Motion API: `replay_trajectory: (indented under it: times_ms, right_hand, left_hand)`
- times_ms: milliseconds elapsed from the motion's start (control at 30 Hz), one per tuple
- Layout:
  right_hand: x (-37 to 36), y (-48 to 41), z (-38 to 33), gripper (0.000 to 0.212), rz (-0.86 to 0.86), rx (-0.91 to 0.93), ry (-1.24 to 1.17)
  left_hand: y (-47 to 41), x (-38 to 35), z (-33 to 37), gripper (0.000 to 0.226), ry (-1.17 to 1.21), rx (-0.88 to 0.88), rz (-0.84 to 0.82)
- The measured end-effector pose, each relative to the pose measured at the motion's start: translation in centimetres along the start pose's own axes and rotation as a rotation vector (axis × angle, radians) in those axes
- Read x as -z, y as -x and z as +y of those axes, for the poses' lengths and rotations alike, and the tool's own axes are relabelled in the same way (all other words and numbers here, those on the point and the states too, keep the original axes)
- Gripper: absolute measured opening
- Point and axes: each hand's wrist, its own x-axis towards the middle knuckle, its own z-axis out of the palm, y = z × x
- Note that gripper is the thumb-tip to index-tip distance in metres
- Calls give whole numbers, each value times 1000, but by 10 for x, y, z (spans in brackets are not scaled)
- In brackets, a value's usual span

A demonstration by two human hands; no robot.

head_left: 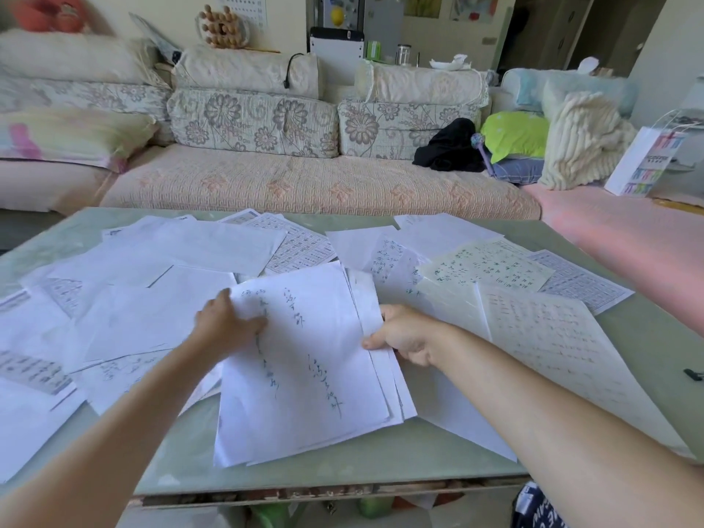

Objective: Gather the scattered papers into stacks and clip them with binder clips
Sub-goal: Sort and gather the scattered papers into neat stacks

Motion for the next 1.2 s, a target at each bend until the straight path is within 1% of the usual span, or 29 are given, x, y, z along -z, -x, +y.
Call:
replay_trajectory:
  times_ms: [33, 100, 167, 200, 267, 300, 367, 400, 500, 533, 567, 633, 700, 733, 767, 833, 900, 1000, 1067, 1133, 1200]
  right_hand:
    - [-1, 2, -2, 34, -9, 40, -11]
    - [-5, 4, -7, 33, -14, 105, -23]
    - [-7, 1, -10, 32, 35, 137, -22]
    - [-8, -2, -11, 32, 71, 125, -18]
    - [-9, -6, -13, 30, 112, 48, 12]
    - [-10, -7, -13, 31, 114, 1, 25]
    - [-12, -11, -8, 34, 124, -64, 36]
    - [-14, -12, -5, 33, 138, -72, 59]
    - [-17, -14, 1, 34, 217, -28, 152]
    - [-16, -16, 2, 34, 248, 2, 168]
    - [-14, -16, 1, 32, 280, 33, 172]
    - [-10, -12, -4, 23, 333, 100, 164]
    - [-7, -7, -10, 23, 360, 194, 155]
    - [-6, -3, -13, 26, 374, 244, 155]
    - [-6, 1, -17, 28, 394, 296, 150]
    - [-4, 8, -27, 29, 454, 399, 123]
    - [-3, 15, -41, 27, 508, 497, 74]
    - [1, 27, -60, 27, 553, 594, -23]
    - [4, 32, -67, 28, 556, 625, -53]
    - [8, 35, -67, 28, 549, 625, -57]
    - [11, 37, -64, 25, 548, 614, -79]
  left_hand:
    - [-3, 3, -6, 95, 131, 74, 17]
    - [-6, 9, -14, 99, 391, 149, -3]
    - [-3, 11, -17, 92, 613, 225, -71]
    - [-1, 13, -17, 79, 710, 256, -110]
    - [0, 15, -17, 38, 839, 245, -153]
    - [-1, 14, -17, 36, 855, 222, -143]
    - [-3, 11, -20, 60, 843, 184, -110]
    - [-2, 9, -19, 61, 812, 174, -95]
    - [-1, -3, -14, 25, 782, 147, -146]
    - [-1, -5, -11, 20, 790, 134, -147]
    - [0, -7, -7, 19, 799, 117, -148]
    - [1, -5, 0, 28, 854, 59, -185]
    - [4, -3, 9, 43, 915, -9, -245]
    - [6, -1, 14, 49, 939, -30, -228]
    - [8, 2, 21, 50, 972, -46, -172]
    - [15, 11, 39, 39, 1055, -113, -36]
    - [26, 24, 59, 30, 1100, -228, 55]
    - [45, 40, 85, 28, 1047, -398, 172]
    - [52, 43, 92, 32, 992, -470, 232]
    - [55, 41, 94, 36, 965, -469, 245]
    - [56, 38, 93, 34, 941, -438, 243]
